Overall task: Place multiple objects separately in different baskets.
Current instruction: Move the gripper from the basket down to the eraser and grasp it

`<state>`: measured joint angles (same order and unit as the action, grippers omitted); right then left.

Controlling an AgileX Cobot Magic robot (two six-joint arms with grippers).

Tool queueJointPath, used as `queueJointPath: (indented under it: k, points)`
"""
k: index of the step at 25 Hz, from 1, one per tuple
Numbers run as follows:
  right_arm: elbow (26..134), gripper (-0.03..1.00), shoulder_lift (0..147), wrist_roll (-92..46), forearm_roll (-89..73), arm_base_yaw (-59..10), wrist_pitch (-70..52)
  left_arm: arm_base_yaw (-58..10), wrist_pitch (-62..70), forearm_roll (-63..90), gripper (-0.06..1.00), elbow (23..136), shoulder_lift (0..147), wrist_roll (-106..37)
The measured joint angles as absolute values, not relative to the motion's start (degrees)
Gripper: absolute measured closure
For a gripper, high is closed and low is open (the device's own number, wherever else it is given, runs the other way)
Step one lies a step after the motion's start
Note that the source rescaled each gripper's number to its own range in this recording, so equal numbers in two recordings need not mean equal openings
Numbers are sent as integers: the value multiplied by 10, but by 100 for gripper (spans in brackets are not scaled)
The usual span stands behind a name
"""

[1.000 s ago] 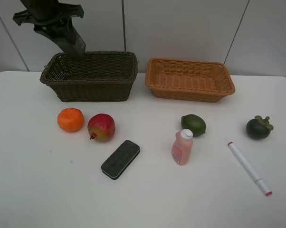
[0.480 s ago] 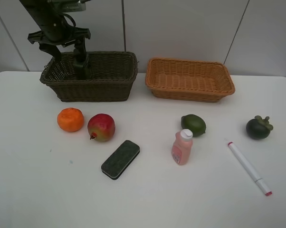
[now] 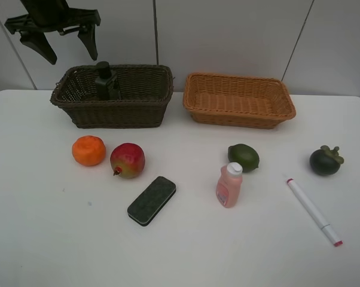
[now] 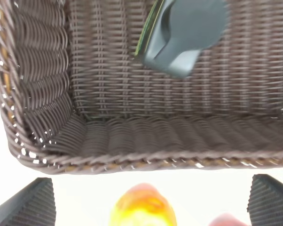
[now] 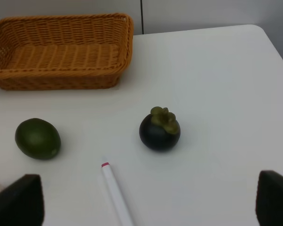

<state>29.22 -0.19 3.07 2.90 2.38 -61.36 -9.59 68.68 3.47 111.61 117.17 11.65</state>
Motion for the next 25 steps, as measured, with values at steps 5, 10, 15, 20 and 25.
queueJointPath:
  k: [5, 10, 15, 20, 25]
  points:
    - [292, -3, -2, 31, 29, 24, -614, -96, 687, 51, -6, 1030, 1096, 102]
    - [292, -3, -2, 31, 29, 24, -614, -114, 687, 81, -6, 891, 1004, 72]
    - [292, -3, -2, 31, 29, 24, -614, -181, 687, 82, -6, 779, 945, 69]
    - [292, -3, -2, 31, 29, 24, -614, -300, 687, 82, -6, 720, 950, 71]
    - [292, -3, -2, 31, 29, 24, -614, -393, 651, 78, -6, 706, 983, 77]
